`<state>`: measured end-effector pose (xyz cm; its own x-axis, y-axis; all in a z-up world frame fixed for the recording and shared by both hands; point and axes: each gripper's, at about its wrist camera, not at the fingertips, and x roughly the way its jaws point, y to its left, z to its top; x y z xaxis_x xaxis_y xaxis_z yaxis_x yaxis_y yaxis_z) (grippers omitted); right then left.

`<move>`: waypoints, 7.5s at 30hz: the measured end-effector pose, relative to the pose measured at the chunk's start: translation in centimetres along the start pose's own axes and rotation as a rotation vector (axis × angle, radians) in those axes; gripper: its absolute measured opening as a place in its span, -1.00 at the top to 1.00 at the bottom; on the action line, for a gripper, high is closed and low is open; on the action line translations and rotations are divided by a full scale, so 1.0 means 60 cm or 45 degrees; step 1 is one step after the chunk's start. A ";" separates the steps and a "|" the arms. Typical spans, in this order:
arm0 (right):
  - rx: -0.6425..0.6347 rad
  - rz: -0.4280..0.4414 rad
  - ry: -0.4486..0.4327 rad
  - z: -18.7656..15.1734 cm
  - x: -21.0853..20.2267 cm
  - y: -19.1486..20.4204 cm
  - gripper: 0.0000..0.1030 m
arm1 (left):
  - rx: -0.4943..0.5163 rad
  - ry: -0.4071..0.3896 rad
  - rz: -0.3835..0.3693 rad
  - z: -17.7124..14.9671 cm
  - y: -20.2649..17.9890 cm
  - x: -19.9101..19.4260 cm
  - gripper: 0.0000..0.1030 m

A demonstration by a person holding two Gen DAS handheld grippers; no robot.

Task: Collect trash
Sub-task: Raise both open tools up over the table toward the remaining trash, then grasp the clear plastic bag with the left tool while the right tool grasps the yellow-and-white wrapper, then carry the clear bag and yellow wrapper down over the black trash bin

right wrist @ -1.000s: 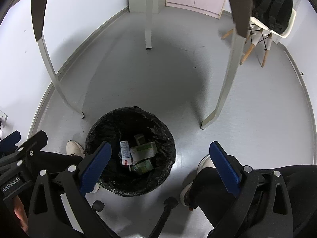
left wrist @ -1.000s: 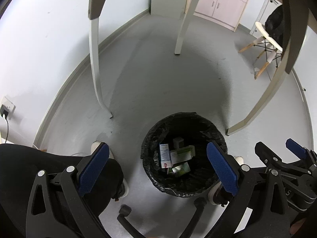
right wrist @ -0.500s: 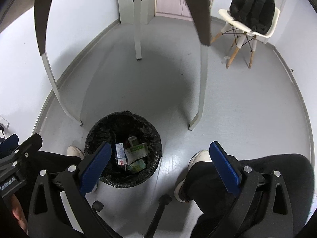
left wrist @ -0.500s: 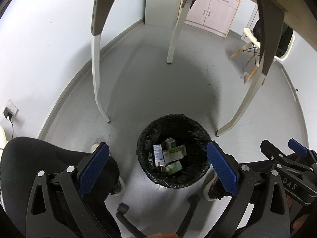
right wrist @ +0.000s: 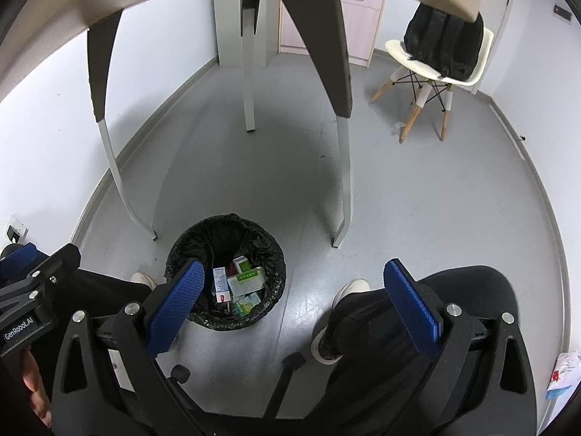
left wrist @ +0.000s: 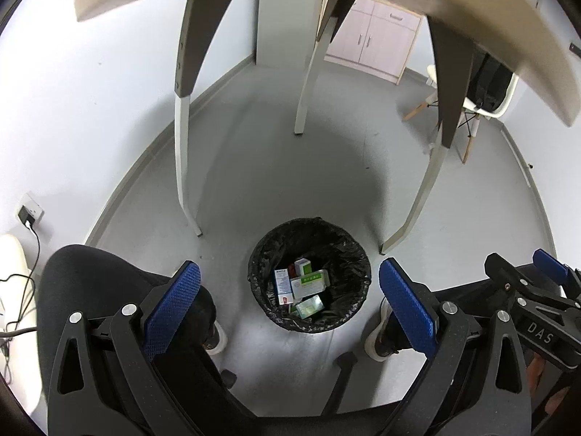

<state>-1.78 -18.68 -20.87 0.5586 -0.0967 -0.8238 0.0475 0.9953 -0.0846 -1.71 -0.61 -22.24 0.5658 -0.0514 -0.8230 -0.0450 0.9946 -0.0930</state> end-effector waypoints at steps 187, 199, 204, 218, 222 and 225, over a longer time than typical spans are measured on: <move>-0.113 0.249 -0.193 0.072 -0.253 0.081 0.71 | 0.033 -0.151 -0.045 0.075 -0.017 -0.254 0.53; -0.094 0.229 -0.146 0.053 -0.206 0.084 0.71 | 0.039 -0.111 -0.025 0.033 -0.011 -0.209 0.53; -0.090 0.227 -0.138 0.044 -0.189 0.085 0.71 | 0.041 -0.088 -0.026 0.013 -0.011 -0.195 0.53; -0.115 0.215 -0.118 -0.028 -0.147 0.097 0.71 | 0.041 -0.080 -0.015 -0.028 0.001 -0.148 0.53; -0.123 0.216 -0.084 -0.036 -0.127 0.106 0.71 | 0.034 -0.058 -0.022 -0.034 0.010 -0.120 0.53; -0.130 0.220 -0.059 -0.040 -0.108 0.111 0.71 | 0.023 -0.030 -0.019 -0.036 0.018 -0.097 0.53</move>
<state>-7.08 -11.42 -17.44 0.5889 0.0784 -0.8044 -0.1351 0.9908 -0.0024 -6.83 0.56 -18.73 0.5855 -0.0641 -0.8081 -0.0215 0.9953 -0.0946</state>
